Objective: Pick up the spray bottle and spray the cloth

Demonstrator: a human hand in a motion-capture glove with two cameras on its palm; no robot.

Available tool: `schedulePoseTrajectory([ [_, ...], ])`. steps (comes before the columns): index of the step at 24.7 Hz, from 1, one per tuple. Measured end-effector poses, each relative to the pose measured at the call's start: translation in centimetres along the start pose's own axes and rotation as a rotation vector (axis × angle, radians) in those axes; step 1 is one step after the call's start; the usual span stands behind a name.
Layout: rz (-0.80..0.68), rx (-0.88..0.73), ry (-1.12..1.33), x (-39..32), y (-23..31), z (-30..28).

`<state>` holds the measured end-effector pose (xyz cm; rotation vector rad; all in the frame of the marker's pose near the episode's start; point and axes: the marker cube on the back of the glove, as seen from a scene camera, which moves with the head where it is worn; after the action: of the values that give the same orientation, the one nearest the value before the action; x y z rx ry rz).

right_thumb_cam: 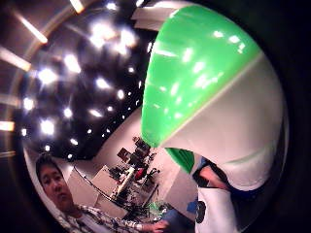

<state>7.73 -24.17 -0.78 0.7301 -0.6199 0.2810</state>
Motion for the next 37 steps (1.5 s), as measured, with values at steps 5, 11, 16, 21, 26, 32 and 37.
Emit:
schedulePoseTrajectory([
  [5,-0.127,-0.026,0.018,-2.9,-2.6,-0.4],
  [11,-0.215,-0.148,0.117,-5.1,-2.5,1.5],
  [16,-0.26,-0.178,0.189,-4.6,-3.2,2.5],
  [21,-0.316,-0.224,0.271,-4.4,-3.9,3.9],
  [26,-0.346,-0.342,0.383,-4.7,-3.5,6.1],
  [32,-0.376,-0.434,0.475,-4.7,-3.1,8.6],
  [37,-0.446,-0.504,0.572,-4.9,-2.3,10.9],
])
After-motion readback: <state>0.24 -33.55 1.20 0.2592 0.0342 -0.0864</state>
